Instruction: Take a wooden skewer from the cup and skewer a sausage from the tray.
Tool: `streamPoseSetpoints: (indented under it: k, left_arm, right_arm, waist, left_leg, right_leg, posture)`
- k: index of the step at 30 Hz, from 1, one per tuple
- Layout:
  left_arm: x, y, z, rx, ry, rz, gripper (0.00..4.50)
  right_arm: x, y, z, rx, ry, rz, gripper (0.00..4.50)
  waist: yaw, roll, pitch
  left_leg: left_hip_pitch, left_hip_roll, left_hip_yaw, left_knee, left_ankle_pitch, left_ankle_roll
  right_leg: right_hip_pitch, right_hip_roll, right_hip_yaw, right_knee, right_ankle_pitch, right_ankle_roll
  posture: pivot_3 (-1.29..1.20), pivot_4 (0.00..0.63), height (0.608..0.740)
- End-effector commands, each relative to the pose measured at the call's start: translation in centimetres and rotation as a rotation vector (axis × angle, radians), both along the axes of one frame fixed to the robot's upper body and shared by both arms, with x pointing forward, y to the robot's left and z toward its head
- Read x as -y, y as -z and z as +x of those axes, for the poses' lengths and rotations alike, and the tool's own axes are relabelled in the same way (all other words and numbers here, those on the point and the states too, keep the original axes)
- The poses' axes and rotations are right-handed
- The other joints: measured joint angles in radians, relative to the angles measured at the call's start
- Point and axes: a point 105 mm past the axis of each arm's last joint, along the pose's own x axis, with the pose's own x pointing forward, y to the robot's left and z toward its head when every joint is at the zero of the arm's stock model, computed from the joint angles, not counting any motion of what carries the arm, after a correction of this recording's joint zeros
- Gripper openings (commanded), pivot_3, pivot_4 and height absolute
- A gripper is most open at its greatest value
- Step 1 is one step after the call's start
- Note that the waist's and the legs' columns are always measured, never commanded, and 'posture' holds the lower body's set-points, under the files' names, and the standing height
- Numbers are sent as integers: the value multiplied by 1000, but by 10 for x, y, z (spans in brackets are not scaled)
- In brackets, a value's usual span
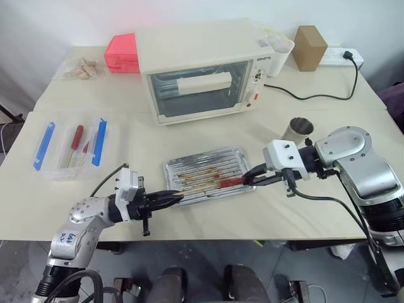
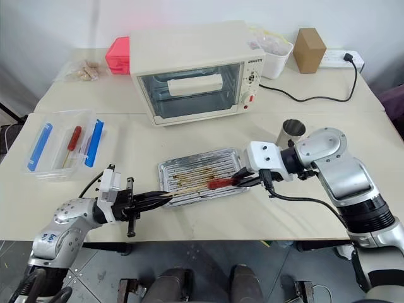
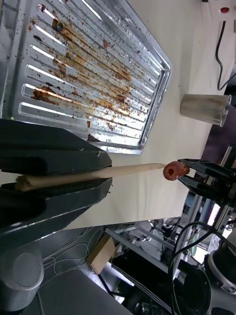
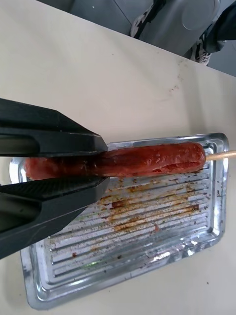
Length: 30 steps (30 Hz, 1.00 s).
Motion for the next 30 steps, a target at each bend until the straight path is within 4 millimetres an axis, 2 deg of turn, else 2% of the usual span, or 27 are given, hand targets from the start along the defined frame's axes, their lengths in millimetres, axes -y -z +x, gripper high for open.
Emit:
streamPoseSetpoints:
  k: [1, 8, 16, 30]
  left_arm:
    - [4, -3, -1, 27, 20, 0, 0]
    - [4, -3, -1, 31, 18, 0, 0]
    - [0, -2, -3, 27, 10, 7, 0]
    - [1, -3, -3, 28, 8, 5, 0]
  right_arm:
    - [-9, -8, -2, 39, -32, 10, 527]
    - [-9, -6, 0, 43, -30, -4, 527]
    - [12, -1, 7, 44, 12, -50, 527]
    - [1, -1, 4, 46, -28, -32, 527]
  waist:
    - [0, 0, 0]
    - [0, 0, 0]
    - [1, 0, 0]
    - [-2, 0, 0]
  left_leg:
    - [0, 0, 0, 0, 0, 0]
    - [0, 0, 0, 0, 0, 0]
    - [0, 0, 0, 0, 0, 0]
    - [0, 0, 0, 0, 0, 0]
  right_leg:
    - [0, 0, 0, 0, 0, 0]
    - [0, 0, 0, 0, 0, 0]
    - [0, 0, 0, 0, 0, 0]
    - [0, 0, 0, 0, 0, 0]
  posture:
    - [0, 150, 740]
    - [0, 150, 740]
    - [0, 150, 740]
    - [0, 150, 740]
